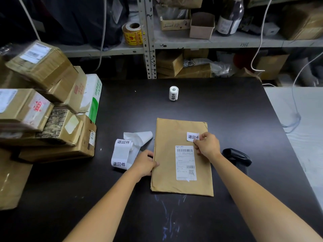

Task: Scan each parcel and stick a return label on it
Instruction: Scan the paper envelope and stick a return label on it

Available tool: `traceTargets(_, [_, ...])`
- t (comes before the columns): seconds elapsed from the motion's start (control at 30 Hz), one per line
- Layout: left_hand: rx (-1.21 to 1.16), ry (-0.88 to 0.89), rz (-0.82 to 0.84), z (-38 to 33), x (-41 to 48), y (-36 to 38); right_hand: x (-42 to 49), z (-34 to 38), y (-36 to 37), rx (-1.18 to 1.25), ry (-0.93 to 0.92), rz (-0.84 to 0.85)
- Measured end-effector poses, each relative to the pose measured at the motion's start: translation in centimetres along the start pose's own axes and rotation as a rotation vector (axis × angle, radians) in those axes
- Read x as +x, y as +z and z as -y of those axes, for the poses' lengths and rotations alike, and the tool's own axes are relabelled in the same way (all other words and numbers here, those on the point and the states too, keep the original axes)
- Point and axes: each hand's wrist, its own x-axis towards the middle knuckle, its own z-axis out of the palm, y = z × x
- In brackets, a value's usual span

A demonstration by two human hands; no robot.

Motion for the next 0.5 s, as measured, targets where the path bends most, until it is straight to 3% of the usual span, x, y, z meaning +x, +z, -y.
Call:
traceTargets(0.13, [0.013, 0.007, 0.007, 0.0, 0.1, -0.1, 0.1, -0.2, -0.3, -0.13, -0.026, -0.02])
traceTargets(0.5, [0.06, 0.021, 0.05, 0.0, 0.3, -0.5, -0.2, -0.6, -1.1, -0.147, 0.038, -0.122])
